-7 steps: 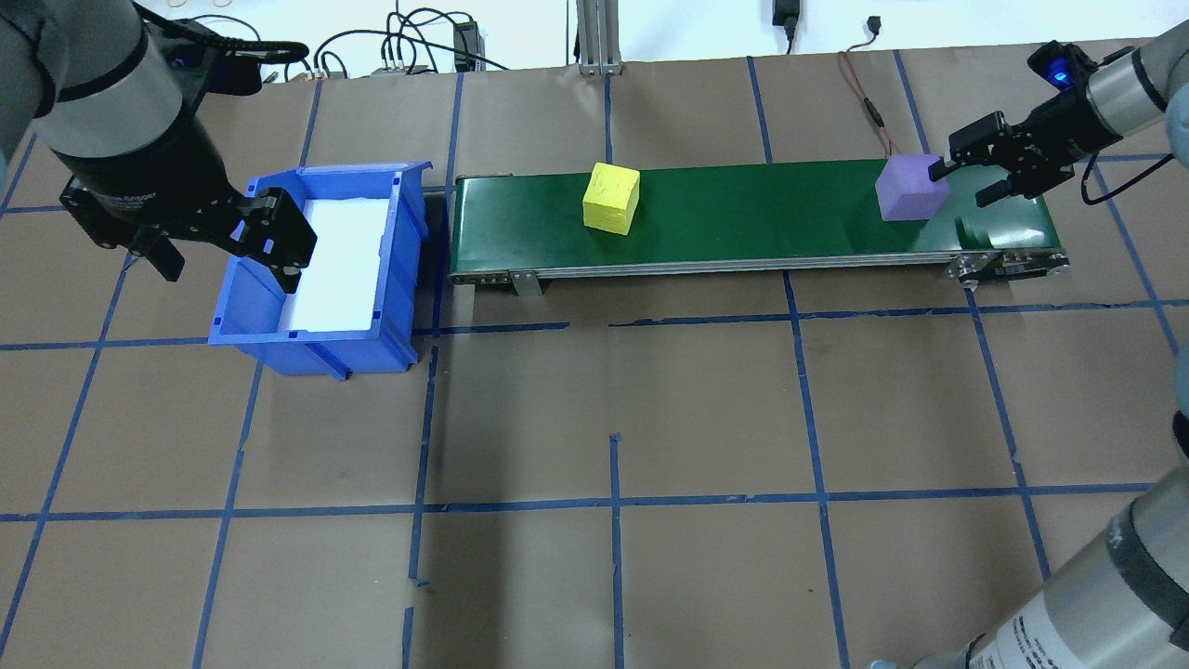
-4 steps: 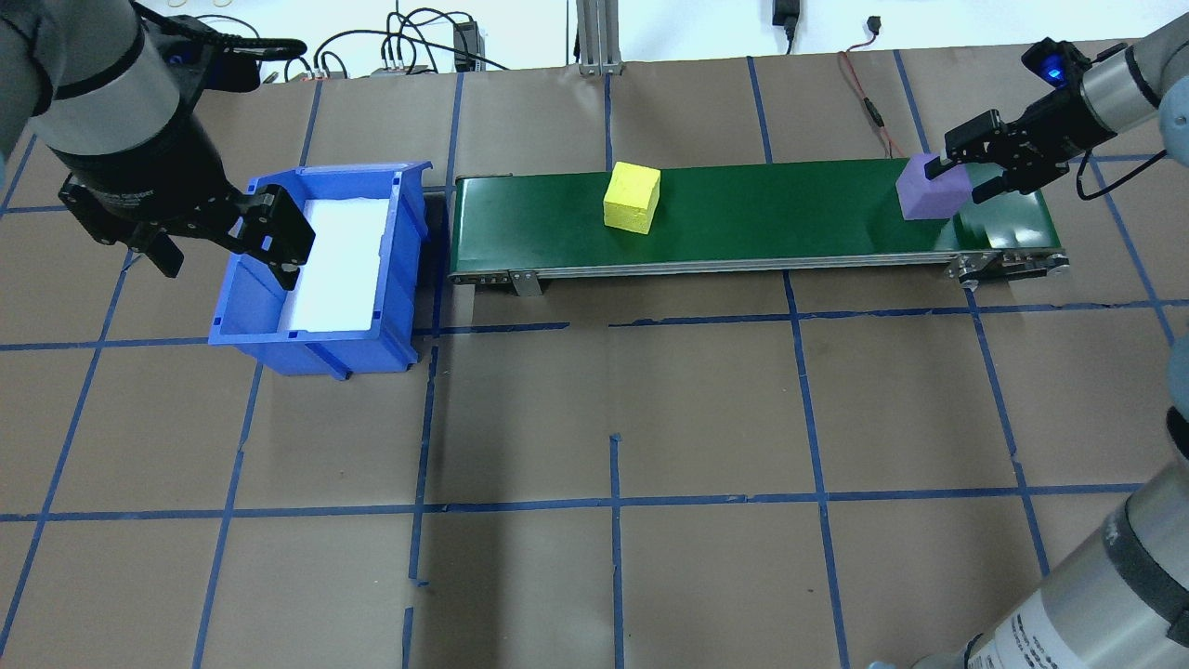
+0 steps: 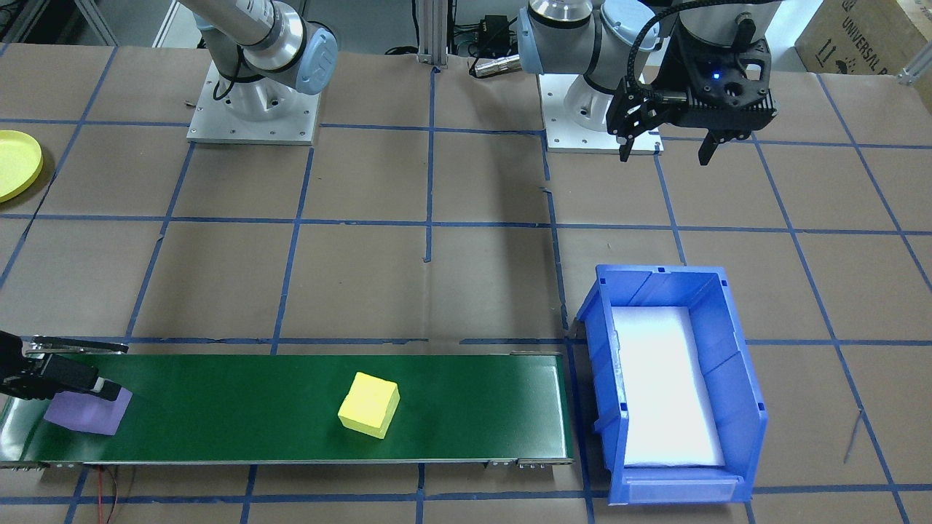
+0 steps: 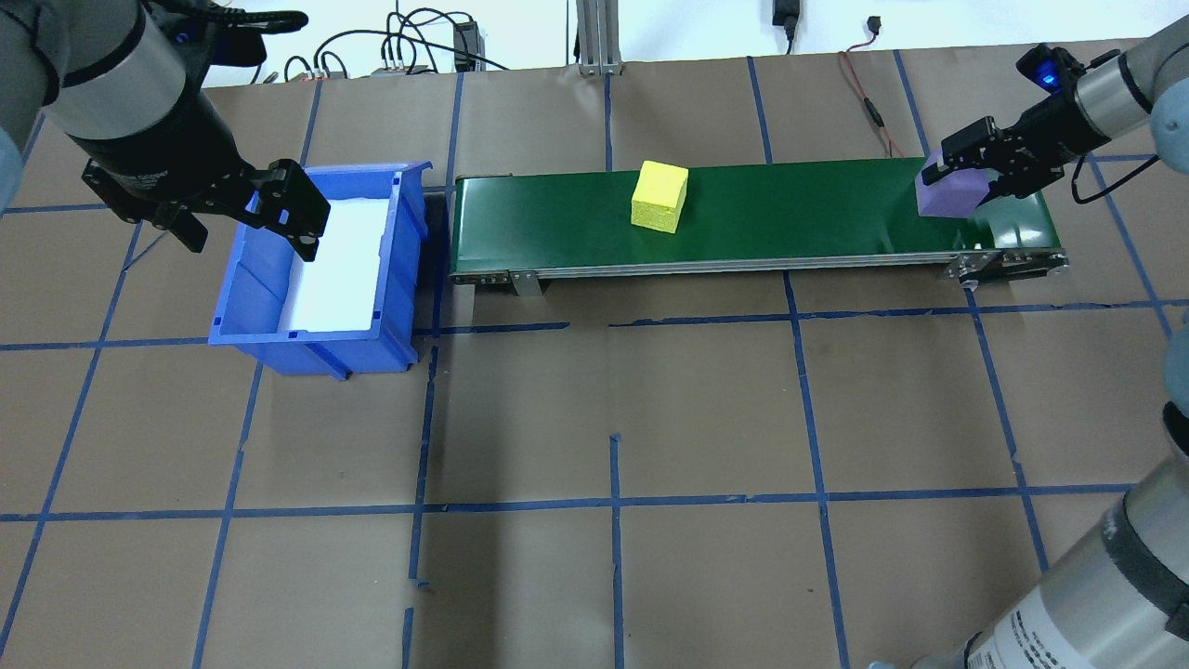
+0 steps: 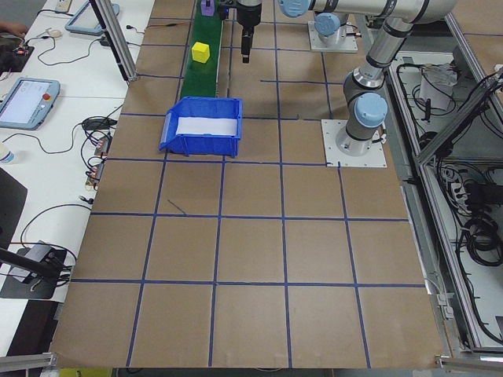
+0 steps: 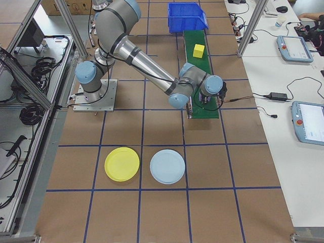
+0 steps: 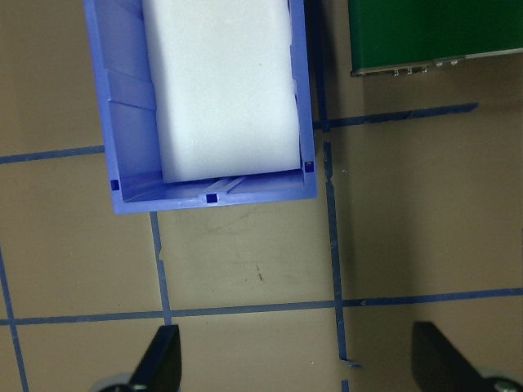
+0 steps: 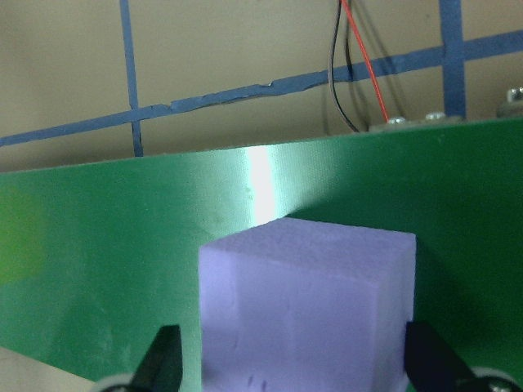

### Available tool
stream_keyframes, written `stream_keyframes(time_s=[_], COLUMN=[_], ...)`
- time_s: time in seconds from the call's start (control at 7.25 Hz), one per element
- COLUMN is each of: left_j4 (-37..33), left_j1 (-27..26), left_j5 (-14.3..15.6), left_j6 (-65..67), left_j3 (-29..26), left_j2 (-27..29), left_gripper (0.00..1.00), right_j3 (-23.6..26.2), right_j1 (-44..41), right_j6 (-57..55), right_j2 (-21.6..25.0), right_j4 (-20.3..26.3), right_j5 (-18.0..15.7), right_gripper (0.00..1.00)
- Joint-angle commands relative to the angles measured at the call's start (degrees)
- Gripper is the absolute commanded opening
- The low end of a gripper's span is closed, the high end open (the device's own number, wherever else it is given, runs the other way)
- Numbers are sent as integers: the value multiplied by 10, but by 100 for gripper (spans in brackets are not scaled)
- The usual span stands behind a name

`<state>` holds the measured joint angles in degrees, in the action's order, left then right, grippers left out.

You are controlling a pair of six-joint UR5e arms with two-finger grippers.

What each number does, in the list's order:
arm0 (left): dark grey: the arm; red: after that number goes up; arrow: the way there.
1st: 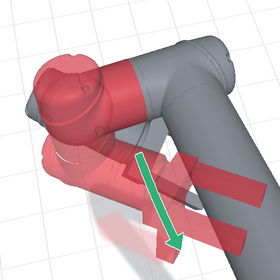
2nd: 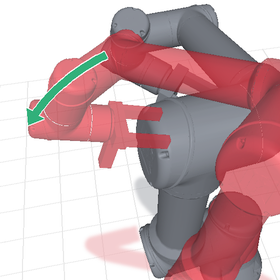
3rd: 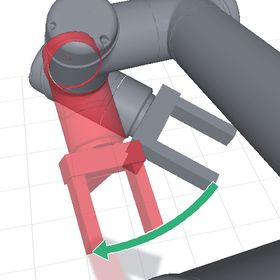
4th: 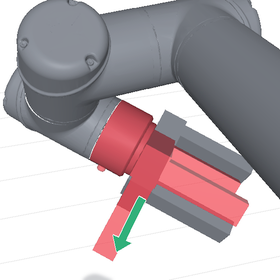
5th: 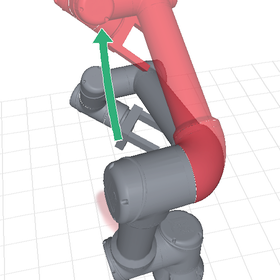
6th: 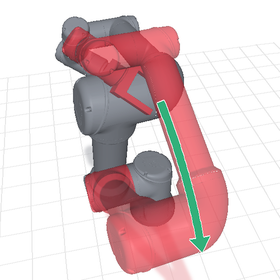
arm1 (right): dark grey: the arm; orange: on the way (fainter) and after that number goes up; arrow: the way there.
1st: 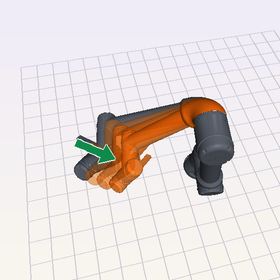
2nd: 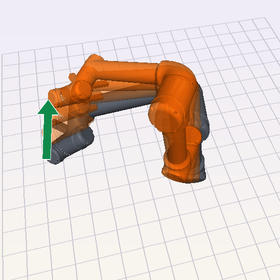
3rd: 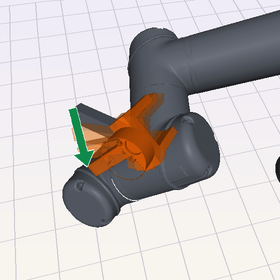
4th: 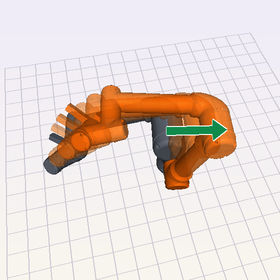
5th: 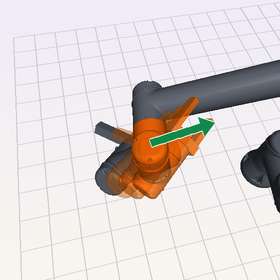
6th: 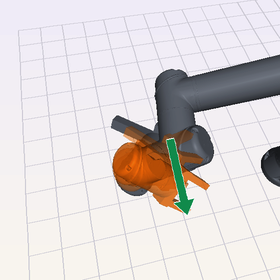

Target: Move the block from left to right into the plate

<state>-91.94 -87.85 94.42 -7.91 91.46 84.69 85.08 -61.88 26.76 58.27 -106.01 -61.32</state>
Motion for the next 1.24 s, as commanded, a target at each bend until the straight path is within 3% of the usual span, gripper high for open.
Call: stream_keyframes(time_s=[0.0, 0.14, 0.41, 0.69, 0.83, 0.97, 1.1], left_j4=[-1, -2, -2, -3, -5, -5, -6], left_j1=[32, 45, 47, 43, 43, 43, 41], left_j5=[-10, -17, -38, -49, -43, -42, -42], left_j6=[-9, -26, -35, -23, 8, 63, 88], left_j3=[-2, -1, 1, 1, -1, -2, -1], left_j2=[0, 0, 0, -3, -5, -6, -6], left_gripper=[100, 100, 100, 100, 100, 100, 100], right_j3=[1, 1, -3, -6, -4, -3, 1], right_j1=[0, 0, 1, 4, 16, 59, 119], right_j6=[-2, -9, -28, -29, -17, 31, 123], right_j2=[-2, 1, 12, 53, 82, 110, 112], right_j4=[-5, -5, -4, 7, 53, 80, 84], right_j5=[-12, -13, -74, -140, -160, -186, -190], right_gripper=[81, 64, 40, 37, 37, 38, 39])
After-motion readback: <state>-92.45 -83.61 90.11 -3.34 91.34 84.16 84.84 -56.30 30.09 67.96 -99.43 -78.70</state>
